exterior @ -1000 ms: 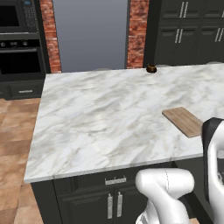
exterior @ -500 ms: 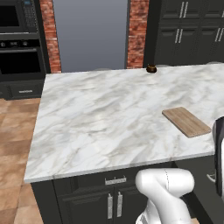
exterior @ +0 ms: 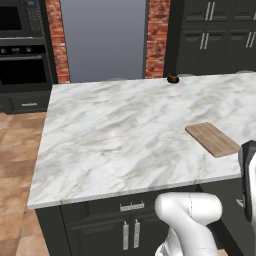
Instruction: Open the drawer on the right and place the cutting tools on the cutting board.
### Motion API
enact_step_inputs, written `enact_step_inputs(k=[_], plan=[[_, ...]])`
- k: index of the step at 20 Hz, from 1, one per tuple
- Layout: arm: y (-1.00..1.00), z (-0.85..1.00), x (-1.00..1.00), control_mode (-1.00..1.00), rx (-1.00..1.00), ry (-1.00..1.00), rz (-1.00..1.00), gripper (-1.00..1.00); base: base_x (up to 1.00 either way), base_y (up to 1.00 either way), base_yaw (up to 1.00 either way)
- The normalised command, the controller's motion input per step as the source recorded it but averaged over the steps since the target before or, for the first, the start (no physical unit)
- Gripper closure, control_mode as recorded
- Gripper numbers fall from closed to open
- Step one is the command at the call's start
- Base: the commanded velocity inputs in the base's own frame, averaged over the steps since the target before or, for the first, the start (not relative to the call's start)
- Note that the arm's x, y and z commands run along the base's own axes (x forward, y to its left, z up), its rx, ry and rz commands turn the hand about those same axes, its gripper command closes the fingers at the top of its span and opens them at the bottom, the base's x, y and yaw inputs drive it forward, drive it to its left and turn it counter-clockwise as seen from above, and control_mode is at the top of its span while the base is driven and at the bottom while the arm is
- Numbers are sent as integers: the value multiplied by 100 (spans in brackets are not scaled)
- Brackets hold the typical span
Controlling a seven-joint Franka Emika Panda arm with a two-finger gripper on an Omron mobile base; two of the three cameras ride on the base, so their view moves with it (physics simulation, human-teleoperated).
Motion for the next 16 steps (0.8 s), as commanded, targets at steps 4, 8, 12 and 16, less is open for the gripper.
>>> enact_step_inputs(k=[4, 8, 12, 16], plan=[[-37, -65, 24, -100, 0, 0, 6, -100, 0, 0, 0], [-47, -73, 15, -100, 0, 0, 3, -100, 0, 0, 0], [-48, -63, 5, -100, 0, 0, 1, -100, 0, 0, 0], [-9, -35, 2, -100, 0, 0, 0, -100, 0, 0, 0]])
